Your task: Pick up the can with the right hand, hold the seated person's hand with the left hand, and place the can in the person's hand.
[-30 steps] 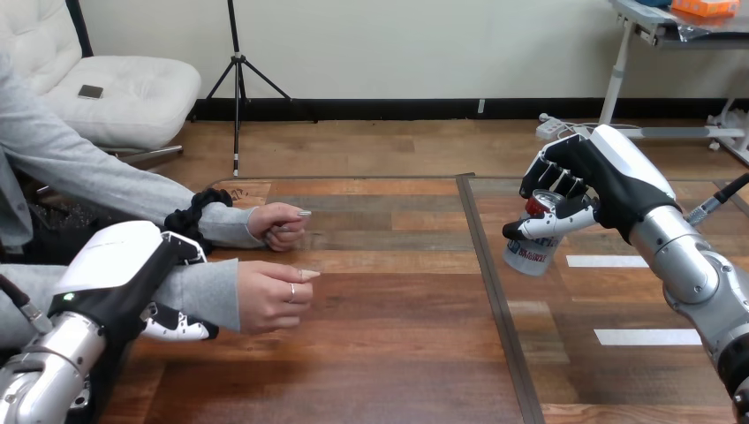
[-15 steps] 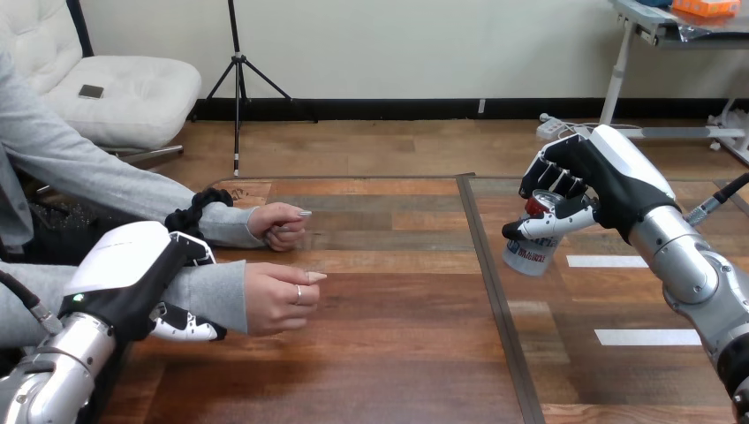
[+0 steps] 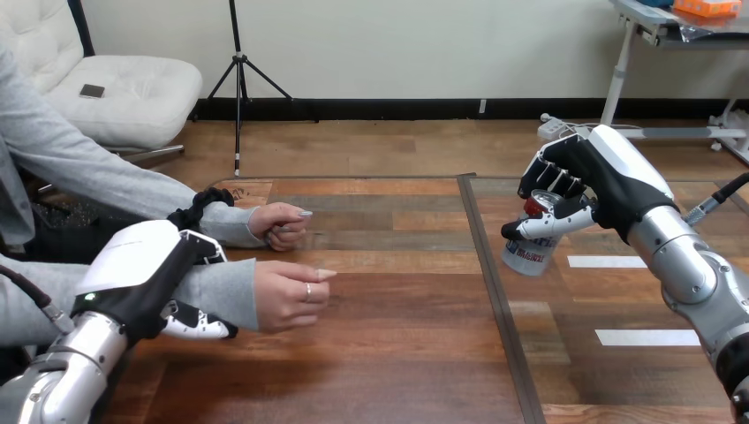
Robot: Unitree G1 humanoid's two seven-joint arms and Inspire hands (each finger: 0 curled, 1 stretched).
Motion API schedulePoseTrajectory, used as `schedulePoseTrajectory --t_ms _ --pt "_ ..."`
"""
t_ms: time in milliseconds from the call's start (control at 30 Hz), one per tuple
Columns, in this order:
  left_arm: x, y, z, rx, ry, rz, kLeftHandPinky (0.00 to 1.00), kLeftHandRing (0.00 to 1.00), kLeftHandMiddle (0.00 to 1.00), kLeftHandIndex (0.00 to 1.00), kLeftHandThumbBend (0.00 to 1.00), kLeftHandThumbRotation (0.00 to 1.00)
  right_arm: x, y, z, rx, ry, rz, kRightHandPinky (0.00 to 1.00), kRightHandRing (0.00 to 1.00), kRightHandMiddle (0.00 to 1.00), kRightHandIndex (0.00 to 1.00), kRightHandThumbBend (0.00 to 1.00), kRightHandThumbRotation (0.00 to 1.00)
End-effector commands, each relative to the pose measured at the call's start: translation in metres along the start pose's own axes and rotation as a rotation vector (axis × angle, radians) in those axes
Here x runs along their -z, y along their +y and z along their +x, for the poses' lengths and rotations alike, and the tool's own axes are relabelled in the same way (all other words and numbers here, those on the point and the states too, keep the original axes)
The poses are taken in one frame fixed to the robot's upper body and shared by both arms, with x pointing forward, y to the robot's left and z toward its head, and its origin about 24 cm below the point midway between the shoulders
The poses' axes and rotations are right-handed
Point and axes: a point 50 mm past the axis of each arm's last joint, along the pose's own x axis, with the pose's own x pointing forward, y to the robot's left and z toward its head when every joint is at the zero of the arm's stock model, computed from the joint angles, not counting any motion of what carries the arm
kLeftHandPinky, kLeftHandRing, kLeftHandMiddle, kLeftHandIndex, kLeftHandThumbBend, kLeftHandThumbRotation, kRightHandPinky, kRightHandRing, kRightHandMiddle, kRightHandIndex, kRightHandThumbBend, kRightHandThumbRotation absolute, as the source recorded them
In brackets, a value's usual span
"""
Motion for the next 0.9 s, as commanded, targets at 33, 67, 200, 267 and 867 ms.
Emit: schedulePoseTrajectory --t_ms 33,67,200,267,867 --pt "-0.039 0.024 0.023 -0.126 -0.176 -0.046 0.31 0.37 0.43 0.44 0.68 0.0 -0.03 -0.02 0.014 0.088 -0.124 0.015 0.39 0.4 0.42 0.4 0.79 0.0" --pt "-0.04 0.024 0.023 -0.128 -0.178 -0.047 0.31 0.37 0.43 0.44 0.68 0.0 -0.031 -0.019 0.014 0.087 -0.124 0.015 0.39 0.41 0.42 0.4 0.79 0.0" --pt "-0.043 0.024 0.024 -0.13 -0.184 -0.045 0.31 0.37 0.43 0.45 0.68 0.0 -0.031 -0.019 0.015 0.084 -0.122 0.015 0.39 0.41 0.42 0.4 0.79 0.0" --pt "-0.044 0.025 0.024 -0.131 -0.184 -0.046 0.32 0.37 0.43 0.45 0.68 0.0 -0.032 -0.018 0.015 0.083 -0.121 0.015 0.39 0.41 0.42 0.4 0.79 0.0" --pt "-0.053 0.027 0.026 -0.165 -0.231 -0.06 0.3 0.35 0.41 0.44 0.67 0.0 -0.039 -0.015 0.018 0.071 -0.152 0.019 0.38 0.39 0.42 0.4 0.79 0.0"
